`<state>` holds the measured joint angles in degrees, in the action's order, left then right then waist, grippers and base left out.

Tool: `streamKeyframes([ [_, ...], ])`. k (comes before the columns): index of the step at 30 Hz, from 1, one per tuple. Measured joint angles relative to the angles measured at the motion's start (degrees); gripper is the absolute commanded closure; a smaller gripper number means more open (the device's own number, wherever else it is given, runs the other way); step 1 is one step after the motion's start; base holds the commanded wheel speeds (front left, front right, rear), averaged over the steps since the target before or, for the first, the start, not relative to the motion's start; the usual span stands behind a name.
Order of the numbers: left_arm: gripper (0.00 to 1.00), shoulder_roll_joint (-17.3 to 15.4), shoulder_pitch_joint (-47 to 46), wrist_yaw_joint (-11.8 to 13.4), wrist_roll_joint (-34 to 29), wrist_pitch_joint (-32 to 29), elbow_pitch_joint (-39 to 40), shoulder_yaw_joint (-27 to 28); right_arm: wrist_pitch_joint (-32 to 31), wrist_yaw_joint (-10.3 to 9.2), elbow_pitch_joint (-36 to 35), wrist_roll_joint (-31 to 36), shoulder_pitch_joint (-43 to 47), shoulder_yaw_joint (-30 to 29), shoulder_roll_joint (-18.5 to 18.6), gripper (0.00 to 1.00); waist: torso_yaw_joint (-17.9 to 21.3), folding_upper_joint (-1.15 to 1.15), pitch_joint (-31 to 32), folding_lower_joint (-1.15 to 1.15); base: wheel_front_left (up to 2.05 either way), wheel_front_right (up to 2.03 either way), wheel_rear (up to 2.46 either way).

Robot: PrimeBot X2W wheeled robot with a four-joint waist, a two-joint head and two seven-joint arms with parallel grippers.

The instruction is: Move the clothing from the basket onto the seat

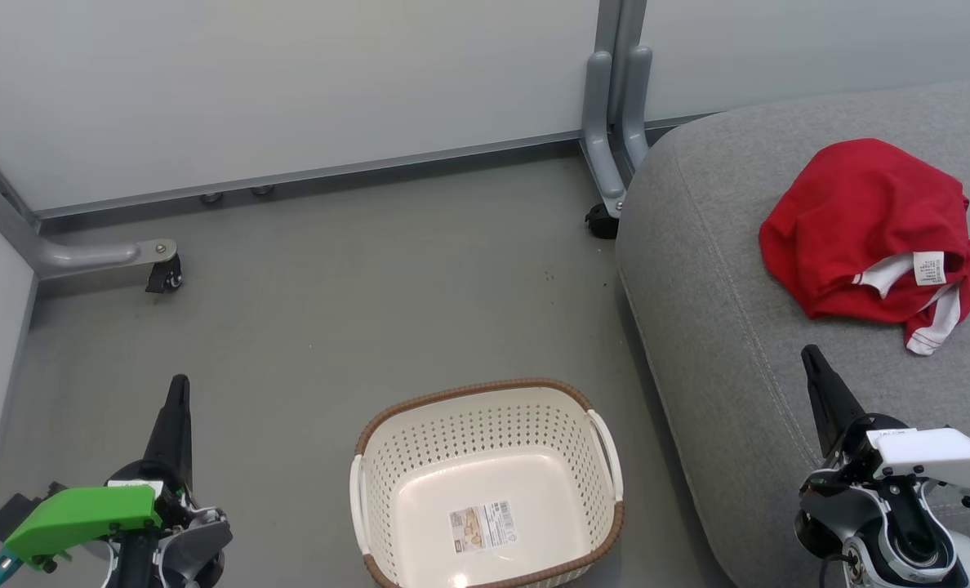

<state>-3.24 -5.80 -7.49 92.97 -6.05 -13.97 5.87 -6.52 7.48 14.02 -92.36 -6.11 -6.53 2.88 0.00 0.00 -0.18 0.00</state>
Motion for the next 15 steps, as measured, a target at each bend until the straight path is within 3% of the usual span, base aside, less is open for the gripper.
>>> streamKeyframes([
  [15,1.00,0.0,0.0,0.0,-0.2,-0.2,0.0,0.1,0.0,0.00,0.0,0.0,0.0,0.0,0.0,1.00,0.0,0.00,0.0,0.00,0.00,0.00,0.00],
])
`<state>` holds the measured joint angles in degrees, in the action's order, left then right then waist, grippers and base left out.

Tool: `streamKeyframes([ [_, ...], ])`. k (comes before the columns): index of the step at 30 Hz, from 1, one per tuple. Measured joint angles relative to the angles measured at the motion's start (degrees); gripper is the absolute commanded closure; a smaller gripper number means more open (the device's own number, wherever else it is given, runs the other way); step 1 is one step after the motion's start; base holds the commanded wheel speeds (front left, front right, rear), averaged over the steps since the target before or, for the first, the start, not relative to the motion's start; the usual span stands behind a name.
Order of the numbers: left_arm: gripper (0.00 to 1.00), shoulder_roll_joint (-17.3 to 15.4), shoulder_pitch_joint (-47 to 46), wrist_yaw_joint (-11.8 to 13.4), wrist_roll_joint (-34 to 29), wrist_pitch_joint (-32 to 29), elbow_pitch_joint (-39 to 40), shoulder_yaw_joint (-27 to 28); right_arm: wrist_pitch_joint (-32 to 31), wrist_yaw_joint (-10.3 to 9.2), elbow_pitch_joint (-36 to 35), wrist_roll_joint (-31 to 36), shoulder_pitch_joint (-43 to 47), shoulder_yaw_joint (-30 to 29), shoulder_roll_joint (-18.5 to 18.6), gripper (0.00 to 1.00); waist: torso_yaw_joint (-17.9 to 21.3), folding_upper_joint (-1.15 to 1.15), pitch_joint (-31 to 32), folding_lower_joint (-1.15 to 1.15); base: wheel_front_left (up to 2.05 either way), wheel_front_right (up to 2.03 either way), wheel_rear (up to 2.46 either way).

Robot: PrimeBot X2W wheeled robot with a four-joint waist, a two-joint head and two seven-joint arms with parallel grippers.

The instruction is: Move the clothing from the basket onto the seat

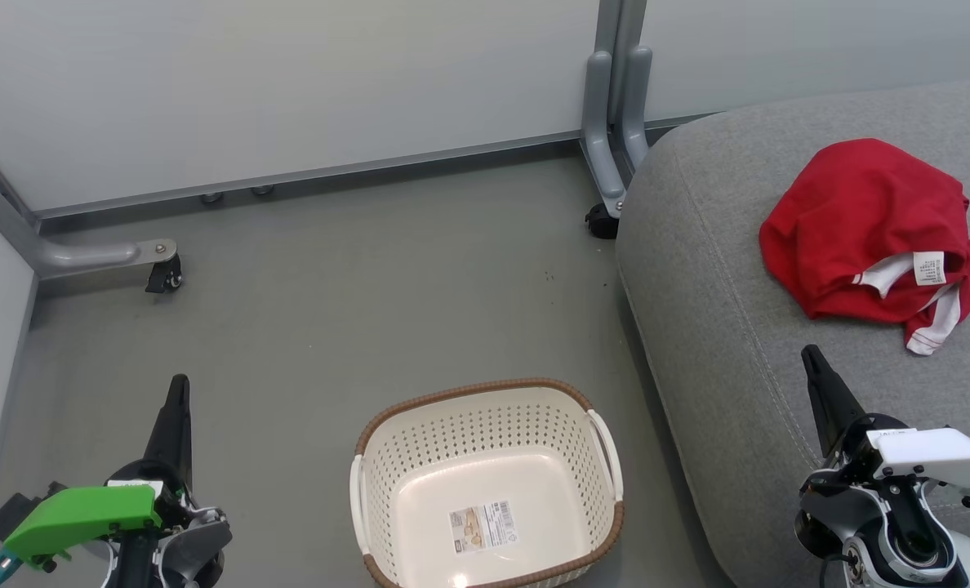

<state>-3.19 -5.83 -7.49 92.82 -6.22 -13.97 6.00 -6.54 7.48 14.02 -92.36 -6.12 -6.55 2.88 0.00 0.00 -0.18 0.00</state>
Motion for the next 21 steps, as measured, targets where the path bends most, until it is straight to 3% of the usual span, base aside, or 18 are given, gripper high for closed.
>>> streamKeyframes([
  [21,1.00,0.1,0.0,0.0,-0.1,-0.2,0.0,0.1,0.0,0.00,0.0,0.0,0.0,0.0,0.0,1.00,0.0,0.00,0.0,0.00,0.00,0.00,0.00],
])
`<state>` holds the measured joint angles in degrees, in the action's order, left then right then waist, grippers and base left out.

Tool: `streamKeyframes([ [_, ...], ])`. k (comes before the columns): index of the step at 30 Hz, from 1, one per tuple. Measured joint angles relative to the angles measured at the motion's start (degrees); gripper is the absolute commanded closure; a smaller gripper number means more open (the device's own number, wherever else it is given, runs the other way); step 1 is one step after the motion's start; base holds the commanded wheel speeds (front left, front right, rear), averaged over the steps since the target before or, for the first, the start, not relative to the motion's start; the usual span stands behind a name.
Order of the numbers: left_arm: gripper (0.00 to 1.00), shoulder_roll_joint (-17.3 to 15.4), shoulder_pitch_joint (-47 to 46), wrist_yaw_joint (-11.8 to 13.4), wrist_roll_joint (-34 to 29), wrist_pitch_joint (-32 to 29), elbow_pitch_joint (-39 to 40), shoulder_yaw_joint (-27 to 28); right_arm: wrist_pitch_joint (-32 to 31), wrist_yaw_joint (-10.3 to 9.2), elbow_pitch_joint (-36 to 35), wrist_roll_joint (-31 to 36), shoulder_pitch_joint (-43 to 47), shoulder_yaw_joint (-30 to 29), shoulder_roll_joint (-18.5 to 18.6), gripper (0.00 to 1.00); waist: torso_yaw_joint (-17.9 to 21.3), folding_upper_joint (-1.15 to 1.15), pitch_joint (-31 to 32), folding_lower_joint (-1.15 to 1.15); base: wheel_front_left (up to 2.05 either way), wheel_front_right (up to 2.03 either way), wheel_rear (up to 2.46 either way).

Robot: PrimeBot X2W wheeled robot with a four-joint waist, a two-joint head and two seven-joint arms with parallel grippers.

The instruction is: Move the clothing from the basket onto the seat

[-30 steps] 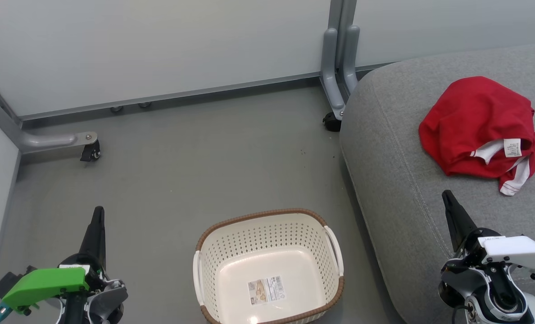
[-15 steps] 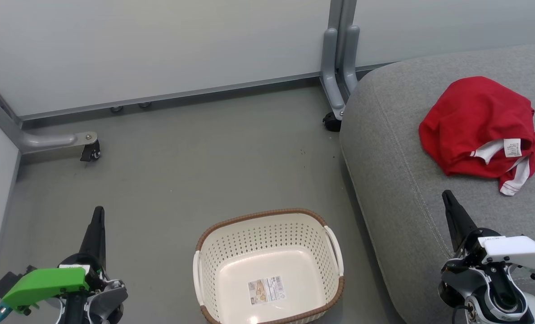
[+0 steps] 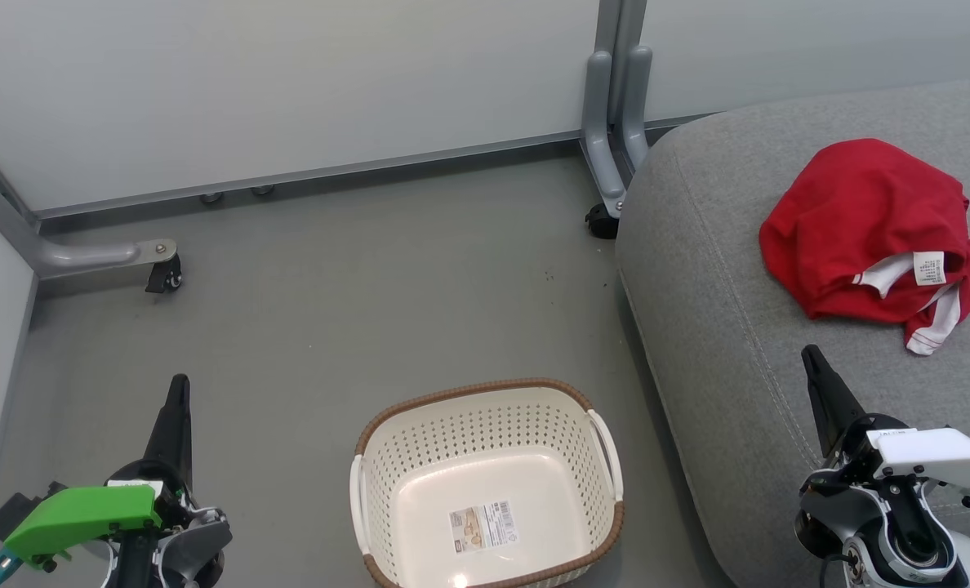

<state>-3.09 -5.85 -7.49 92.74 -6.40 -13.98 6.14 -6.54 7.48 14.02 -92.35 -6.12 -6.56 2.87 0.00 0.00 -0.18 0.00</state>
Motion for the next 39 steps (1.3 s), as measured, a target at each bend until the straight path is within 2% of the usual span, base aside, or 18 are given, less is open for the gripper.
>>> streamKeyframes([
  [39,1.00,0.1,0.0,0.0,-0.1,-0.1,0.0,0.2,0.0,0.00,0.0,0.0,0.0,0.0,0.0,1.00,0.0,0.00,0.0,0.00,0.00,0.00,0.00],
])
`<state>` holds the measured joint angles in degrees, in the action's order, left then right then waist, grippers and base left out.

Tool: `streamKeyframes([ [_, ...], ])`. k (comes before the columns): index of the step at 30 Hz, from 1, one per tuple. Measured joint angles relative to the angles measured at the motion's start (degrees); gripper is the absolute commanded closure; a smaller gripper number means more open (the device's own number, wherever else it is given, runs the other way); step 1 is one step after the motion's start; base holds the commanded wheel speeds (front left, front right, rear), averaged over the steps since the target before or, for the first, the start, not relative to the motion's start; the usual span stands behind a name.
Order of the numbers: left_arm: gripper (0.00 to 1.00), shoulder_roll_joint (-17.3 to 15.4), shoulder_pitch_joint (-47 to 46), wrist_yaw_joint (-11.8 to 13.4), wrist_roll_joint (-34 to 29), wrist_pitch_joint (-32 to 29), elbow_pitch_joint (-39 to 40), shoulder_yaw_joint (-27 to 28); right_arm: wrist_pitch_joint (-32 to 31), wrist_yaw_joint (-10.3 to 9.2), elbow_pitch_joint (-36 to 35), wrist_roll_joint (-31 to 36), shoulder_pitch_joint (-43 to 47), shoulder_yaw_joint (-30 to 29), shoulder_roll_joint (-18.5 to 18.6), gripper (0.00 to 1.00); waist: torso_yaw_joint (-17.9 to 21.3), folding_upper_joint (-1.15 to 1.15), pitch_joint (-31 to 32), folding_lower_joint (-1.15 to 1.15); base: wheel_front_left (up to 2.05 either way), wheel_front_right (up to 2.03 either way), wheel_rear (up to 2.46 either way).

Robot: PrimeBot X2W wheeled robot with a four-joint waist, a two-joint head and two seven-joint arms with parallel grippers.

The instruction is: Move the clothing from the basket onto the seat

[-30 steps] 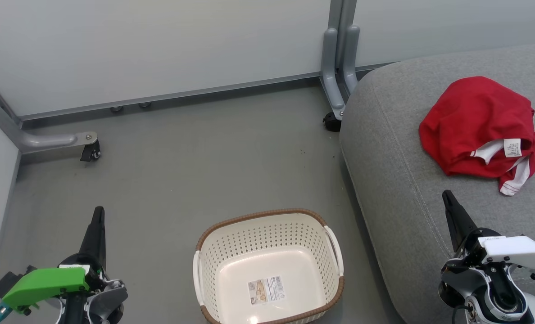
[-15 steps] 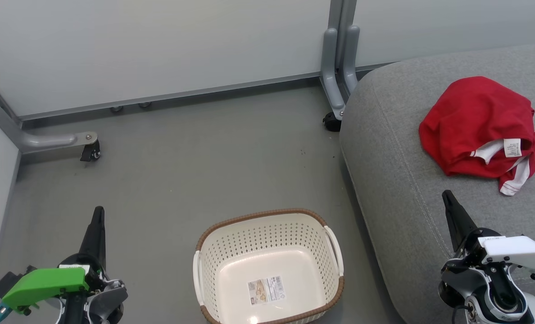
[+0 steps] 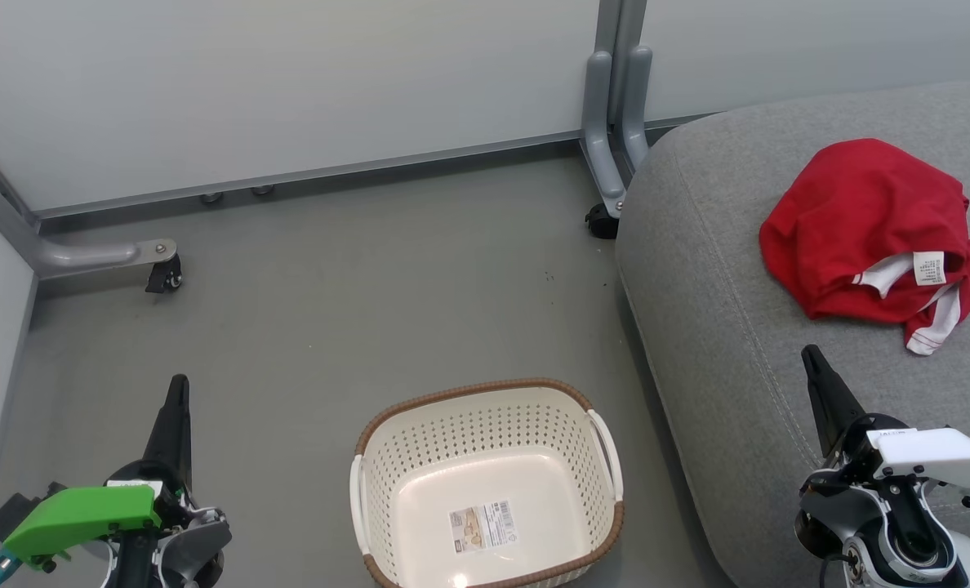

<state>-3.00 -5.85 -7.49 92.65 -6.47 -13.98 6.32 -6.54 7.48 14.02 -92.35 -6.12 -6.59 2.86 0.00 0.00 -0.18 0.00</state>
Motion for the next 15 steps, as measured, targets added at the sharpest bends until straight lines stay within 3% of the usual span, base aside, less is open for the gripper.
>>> streamKeyframes([
  [15,1.00,0.0,0.0,0.0,0.0,0.0,0.0,0.0,0.0,0.00,0.0,0.0,0.0,0.0,0.0,1.00,0.0,0.00,0.0,0.00,0.00,0.00,0.00],
])
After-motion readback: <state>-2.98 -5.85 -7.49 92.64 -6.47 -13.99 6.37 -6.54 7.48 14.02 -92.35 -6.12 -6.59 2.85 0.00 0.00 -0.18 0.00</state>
